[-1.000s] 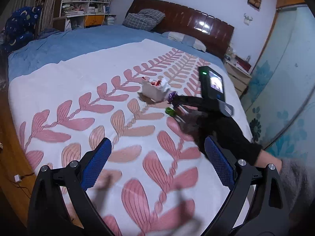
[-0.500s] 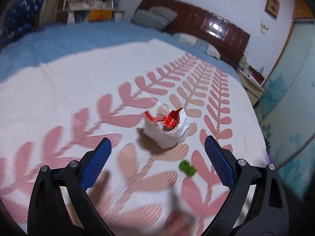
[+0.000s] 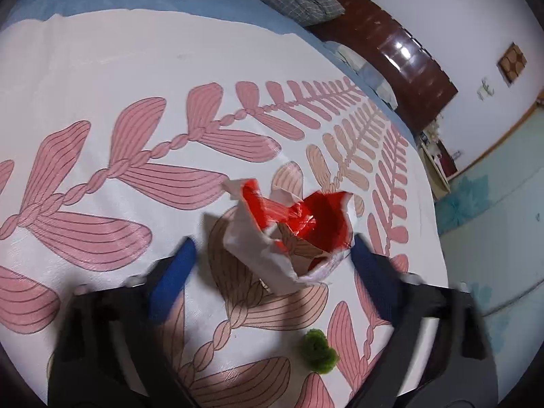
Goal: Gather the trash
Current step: 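Close the left tool on the red and white wrapper and lift it, then carry both wrappers over the red wastebasket and open both tools, then swing both open tools back to the green crumpled item on the bed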
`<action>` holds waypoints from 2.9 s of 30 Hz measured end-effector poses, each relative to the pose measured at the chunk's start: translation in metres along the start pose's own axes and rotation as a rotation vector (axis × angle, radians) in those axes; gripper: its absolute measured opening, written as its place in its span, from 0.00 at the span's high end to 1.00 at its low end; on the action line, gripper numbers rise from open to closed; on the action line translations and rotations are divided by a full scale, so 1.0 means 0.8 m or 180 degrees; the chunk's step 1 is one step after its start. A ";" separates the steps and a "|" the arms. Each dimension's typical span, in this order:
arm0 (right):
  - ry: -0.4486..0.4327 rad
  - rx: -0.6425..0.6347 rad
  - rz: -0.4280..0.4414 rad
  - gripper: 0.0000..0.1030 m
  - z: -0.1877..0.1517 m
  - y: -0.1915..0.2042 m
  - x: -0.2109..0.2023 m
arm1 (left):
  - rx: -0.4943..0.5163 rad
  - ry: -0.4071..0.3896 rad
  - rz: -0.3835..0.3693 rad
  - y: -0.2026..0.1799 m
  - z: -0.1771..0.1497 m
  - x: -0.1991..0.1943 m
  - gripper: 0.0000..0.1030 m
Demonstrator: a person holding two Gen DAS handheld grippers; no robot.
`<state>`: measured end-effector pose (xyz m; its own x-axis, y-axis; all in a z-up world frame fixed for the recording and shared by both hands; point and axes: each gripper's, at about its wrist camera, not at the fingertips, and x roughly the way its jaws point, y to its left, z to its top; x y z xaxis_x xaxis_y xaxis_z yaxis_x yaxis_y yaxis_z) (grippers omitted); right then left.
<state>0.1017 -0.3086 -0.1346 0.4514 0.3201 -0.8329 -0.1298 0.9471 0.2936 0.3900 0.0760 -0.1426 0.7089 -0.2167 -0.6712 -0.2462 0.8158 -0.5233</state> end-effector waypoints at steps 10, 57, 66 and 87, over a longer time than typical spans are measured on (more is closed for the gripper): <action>-0.0049 -0.0042 -0.0050 0.81 -0.027 -0.002 -0.062 | 0.0043 -0.0136 -0.0025 -0.024 -0.027 -0.065 0.59; 0.0264 0.2401 -0.1067 0.60 -0.480 -0.399 -0.327 | 0.3712 0.3452 -0.0895 -0.456 -0.900 -0.252 0.25; 0.0067 0.2240 -0.1155 0.60 -0.450 -0.393 -0.347 | 0.2963 0.3085 -0.1103 -0.455 -0.808 -0.268 0.23; -0.0608 -0.0658 -0.0732 0.60 -0.055 -0.054 -0.151 | 0.0697 0.0458 -0.0014 -0.120 -0.169 -0.285 0.14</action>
<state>0.0137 -0.3874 -0.0676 0.6438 0.1064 -0.7578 -0.1726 0.9849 -0.0084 0.1626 -0.0253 -0.0105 0.6045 -0.2816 -0.7452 -0.0834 0.9080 -0.4107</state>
